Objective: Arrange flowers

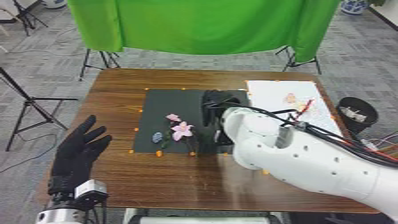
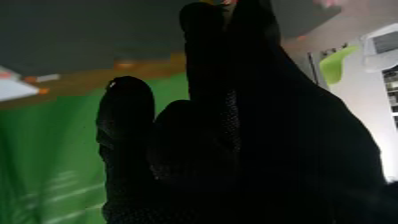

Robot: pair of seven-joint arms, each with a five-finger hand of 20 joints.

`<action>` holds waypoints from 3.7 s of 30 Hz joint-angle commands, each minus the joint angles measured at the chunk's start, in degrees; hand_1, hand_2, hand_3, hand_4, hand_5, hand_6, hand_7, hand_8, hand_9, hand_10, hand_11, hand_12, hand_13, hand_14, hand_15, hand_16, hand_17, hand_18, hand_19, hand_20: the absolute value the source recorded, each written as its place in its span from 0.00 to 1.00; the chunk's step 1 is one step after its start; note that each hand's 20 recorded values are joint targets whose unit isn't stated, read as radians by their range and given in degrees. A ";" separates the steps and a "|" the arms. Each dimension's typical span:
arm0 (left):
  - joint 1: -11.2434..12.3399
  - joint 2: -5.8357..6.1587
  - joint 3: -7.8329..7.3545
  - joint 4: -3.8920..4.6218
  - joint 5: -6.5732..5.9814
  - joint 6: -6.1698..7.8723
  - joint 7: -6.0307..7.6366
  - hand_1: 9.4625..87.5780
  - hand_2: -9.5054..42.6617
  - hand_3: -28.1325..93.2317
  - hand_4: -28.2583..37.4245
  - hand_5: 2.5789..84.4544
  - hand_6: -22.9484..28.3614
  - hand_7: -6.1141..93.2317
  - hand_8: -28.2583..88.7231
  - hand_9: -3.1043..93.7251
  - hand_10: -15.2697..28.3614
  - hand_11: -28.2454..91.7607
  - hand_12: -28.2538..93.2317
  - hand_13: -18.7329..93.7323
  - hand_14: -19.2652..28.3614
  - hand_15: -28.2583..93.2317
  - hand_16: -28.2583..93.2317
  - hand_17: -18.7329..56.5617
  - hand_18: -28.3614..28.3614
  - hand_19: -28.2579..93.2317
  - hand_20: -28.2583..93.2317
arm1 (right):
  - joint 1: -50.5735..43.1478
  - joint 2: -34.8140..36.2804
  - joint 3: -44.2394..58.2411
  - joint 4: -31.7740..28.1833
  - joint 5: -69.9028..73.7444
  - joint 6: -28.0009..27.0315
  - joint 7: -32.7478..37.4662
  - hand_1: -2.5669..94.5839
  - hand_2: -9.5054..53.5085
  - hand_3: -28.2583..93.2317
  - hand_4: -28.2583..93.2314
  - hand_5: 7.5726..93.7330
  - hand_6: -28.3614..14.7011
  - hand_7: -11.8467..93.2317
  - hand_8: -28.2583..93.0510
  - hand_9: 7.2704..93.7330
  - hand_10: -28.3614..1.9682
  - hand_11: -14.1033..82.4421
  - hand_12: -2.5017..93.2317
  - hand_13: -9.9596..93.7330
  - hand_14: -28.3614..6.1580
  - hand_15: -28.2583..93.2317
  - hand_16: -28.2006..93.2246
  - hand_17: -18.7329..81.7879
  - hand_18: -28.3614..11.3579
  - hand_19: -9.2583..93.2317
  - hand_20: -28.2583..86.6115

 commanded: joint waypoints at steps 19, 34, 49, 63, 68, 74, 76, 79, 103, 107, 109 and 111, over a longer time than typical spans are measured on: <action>-0.84 -1.08 -0.51 0.43 1.46 -1.65 -2.40 0.25 0.31 0.77 0.08 0.41 0.62 0.18 0.17 0.36 0.76 0.50 0.33 0.36 0.92 0.76 0.13 0.11 0.84 0.59 0.36 | -1.17 -4.02 -1.32 1.66 1.16 1.67 2.63 0.60 0.00 0.82 0.01 0.75 0.66 0.37 0.25 0.94 0.68 0.22 0.35 0.91 0.78 0.89 0.38 0.65 0.30 1.00 0.38; 0.34 -0.92 -0.88 0.02 0.99 -0.97 -1.81 0.26 0.31 0.77 0.09 0.41 0.62 0.18 0.17 0.36 0.76 0.50 0.33 0.36 0.92 0.76 0.12 0.11 0.84 0.59 0.36 | -0.25 -2.77 -0.58 0.19 2.28 -0.67 5.77 0.47 0.00 0.85 0.03 0.68 0.61 0.31 0.22 0.86 0.51 0.38 0.20 0.90 0.71 0.89 0.37 0.64 0.25 1.00 0.39; 1.64 -0.29 -0.09 -0.68 -0.02 0.51 0.22 0.26 0.31 0.77 0.09 0.42 0.62 0.18 0.17 0.36 0.76 0.50 0.33 0.36 0.92 0.76 0.12 0.11 0.84 0.59 0.36 | 1.23 5.62 4.04 -5.79 1.51 -0.83 4.89 0.35 0.15 0.85 0.05 0.62 0.57 0.27 0.15 0.84 0.42 0.37 0.19 0.90 0.66 0.89 0.37 0.65 0.21 1.00 0.38; -0.46 0.31 1.78 -0.34 0.65 -0.05 -0.84 0.26 0.32 0.77 0.09 0.42 0.62 0.18 0.17 0.36 0.76 0.50 0.33 0.36 0.92 0.76 0.12 0.11 0.84 0.60 0.36 | 6.52 21.75 7.60 4.67 8.45 -4.79 7.01 0.36 0.13 0.87 0.05 0.48 0.56 0.28 0.15 0.56 0.31 0.30 0.17 0.80 0.61 0.91 0.35 0.57 0.26 0.99 0.27; -1.24 0.11 2.34 -0.06 0.69 -0.39 -0.88 0.26 0.32 0.77 0.09 0.42 0.62 0.18 0.17 0.36 0.76 0.50 0.33 0.36 0.92 0.76 0.12 0.11 0.84 0.60 0.36 | 5.67 22.06 10.64 8.67 10.83 -7.59 8.15 0.35 0.11 0.87 0.04 0.44 0.55 0.28 0.14 0.50 0.29 0.28 0.17 0.77 0.59 0.92 0.34 0.55 0.26 0.99 0.26; -1.08 0.57 2.48 0.11 -0.68 0.11 0.90 0.26 0.32 0.77 0.09 0.42 0.62 0.18 0.17 0.36 0.76 0.50 0.33 0.36 0.92 0.76 0.12 0.11 0.84 0.60 0.36 | 3.92 18.71 10.93 12.94 12.12 -8.44 9.25 0.34 0.10 0.86 0.03 0.41 0.55 0.28 0.15 0.47 0.28 0.27 0.17 0.76 0.59 0.92 0.33 0.54 0.26 0.99 0.25; -1.22 1.27 2.64 0.19 -1.14 0.12 1.52 0.26 0.32 0.77 0.09 0.42 0.62 0.18 0.17 0.36 0.76 0.50 0.33 0.36 0.92 0.76 0.12 0.11 0.84 0.60 0.36 | 4.25 17.90 9.64 13.87 12.53 -8.64 9.33 0.34 0.09 0.86 0.03 0.41 0.55 0.28 0.15 0.47 0.28 0.27 0.17 0.76 0.59 0.92 0.33 0.54 0.26 0.99 0.25; -1.20 1.71 2.65 0.10 -1.65 0.41 2.26 0.26 0.32 0.77 0.09 0.42 0.62 0.18 0.17 0.36 0.76 0.50 0.33 0.36 0.92 0.76 0.12 0.11 0.84 0.60 0.36 | 2.86 16.82 10.57 14.92 12.52 -9.70 9.08 0.34 0.09 0.86 0.03 0.41 0.55 0.28 0.15 0.47 0.28 0.27 0.17 0.76 0.59 0.93 0.33 0.54 0.26 0.99 0.25; -1.73 0.62 2.60 0.38 -0.38 -0.66 0.76 0.26 0.32 0.77 0.09 0.42 0.62 0.18 0.17 0.36 0.76 0.50 0.33 0.36 0.92 0.76 0.12 0.11 0.84 0.60 0.36 | -0.93 17.01 11.31 15.22 8.41 -8.89 11.59 0.37 0.08 0.86 0.03 0.46 0.59 0.29 0.14 0.54 0.31 0.29 0.17 0.79 0.60 0.94 0.33 0.56 0.23 1.00 0.25; -1.89 0.25 2.60 0.46 -0.25 -0.68 0.70 0.26 0.32 0.77 0.09 0.42 0.62 0.18 0.17 0.36 0.76 0.50 0.33 0.36 0.92 0.76 0.12 0.11 0.84 0.60 0.36 | -2.32 16.77 11.61 15.37 8.40 -8.64 11.97 0.44 0.06 0.87 0.03 0.53 0.62 0.31 0.14 0.65 0.40 0.33 0.17 0.82 0.64 0.93 0.33 0.58 0.25 1.00 0.26; -1.63 -0.18 2.21 0.41 0.21 -0.94 0.08 0.26 0.32 0.77 0.09 0.42 0.62 0.18 0.17 0.36 0.76 0.50 0.33 0.36 0.92 0.76 0.12 0.11 0.84 0.60 0.36 | -3.00 16.79 11.61 15.19 7.95 -8.52 12.41 0.47 0.05 0.87 0.02 0.56 0.63 0.32 0.13 0.67 0.42 0.34 0.18 0.83 0.65 0.93 0.33 0.59 0.26 1.00 0.26; -1.77 -0.27 2.20 0.44 0.32 -0.96 0.00 0.26 0.32 0.77 0.09 0.42 0.62 0.18 0.17 0.36 0.76 0.50 0.33 0.36 0.92 0.76 0.12 0.11 0.84 0.60 0.36 | -3.22 16.81 11.37 15.12 7.62 -8.52 12.81 0.50 0.02 0.87 0.02 0.59 0.65 0.34 0.14 0.71 0.47 0.35 0.18 0.84 0.67 0.92 0.34 0.60 0.27 1.00 0.27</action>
